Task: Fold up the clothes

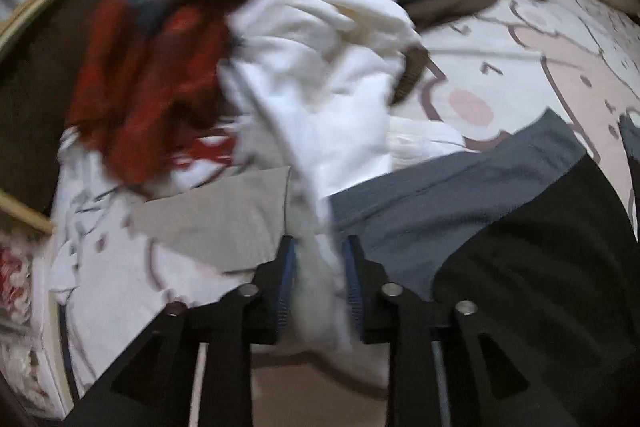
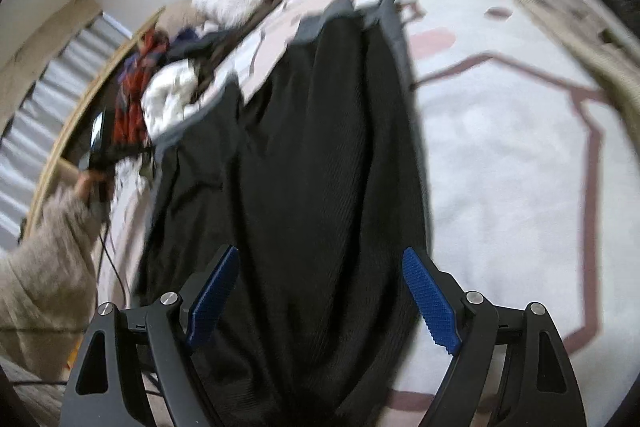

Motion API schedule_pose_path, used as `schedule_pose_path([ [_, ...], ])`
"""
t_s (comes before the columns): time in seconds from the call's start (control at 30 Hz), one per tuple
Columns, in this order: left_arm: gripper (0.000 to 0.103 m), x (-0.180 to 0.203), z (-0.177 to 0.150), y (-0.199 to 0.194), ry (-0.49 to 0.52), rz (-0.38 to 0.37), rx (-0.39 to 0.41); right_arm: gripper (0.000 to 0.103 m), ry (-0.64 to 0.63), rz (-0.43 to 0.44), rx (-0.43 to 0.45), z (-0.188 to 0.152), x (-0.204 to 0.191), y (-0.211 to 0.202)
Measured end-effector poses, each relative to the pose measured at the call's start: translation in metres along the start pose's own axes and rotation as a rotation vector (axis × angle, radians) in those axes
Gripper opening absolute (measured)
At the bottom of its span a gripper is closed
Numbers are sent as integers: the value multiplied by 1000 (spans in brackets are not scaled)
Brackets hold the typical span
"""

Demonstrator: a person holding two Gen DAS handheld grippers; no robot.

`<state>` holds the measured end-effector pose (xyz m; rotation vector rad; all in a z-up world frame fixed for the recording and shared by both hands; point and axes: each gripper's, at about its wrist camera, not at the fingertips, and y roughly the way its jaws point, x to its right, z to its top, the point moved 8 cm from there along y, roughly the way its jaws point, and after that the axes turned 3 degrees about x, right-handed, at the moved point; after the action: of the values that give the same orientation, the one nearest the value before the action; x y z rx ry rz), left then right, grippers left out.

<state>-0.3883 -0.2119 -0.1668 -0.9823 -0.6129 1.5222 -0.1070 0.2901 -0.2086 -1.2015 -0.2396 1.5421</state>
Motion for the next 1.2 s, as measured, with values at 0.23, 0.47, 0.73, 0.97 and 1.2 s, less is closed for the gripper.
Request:
schedule_pose_path([
  [0.23,31,69,-93,-89,133,-299,45,76,35,-33,54,8,17,-34],
  [0.47,32,149,-190,-98,273,-376,10,62,-90,58,2,-10,-29,-24],
  [0.73,36,84,-212,-101,198,-208,11,58,-414,-31,-231,-83,-53,24],
  [0.97,39,88,-197,-156,114,-278,96,56,-327,-9,-192,-71,-41,3],
  [1.2,39,146,-259,-161,331,-384,-12,56,-132,-36,-125,-55,5,-31],
])
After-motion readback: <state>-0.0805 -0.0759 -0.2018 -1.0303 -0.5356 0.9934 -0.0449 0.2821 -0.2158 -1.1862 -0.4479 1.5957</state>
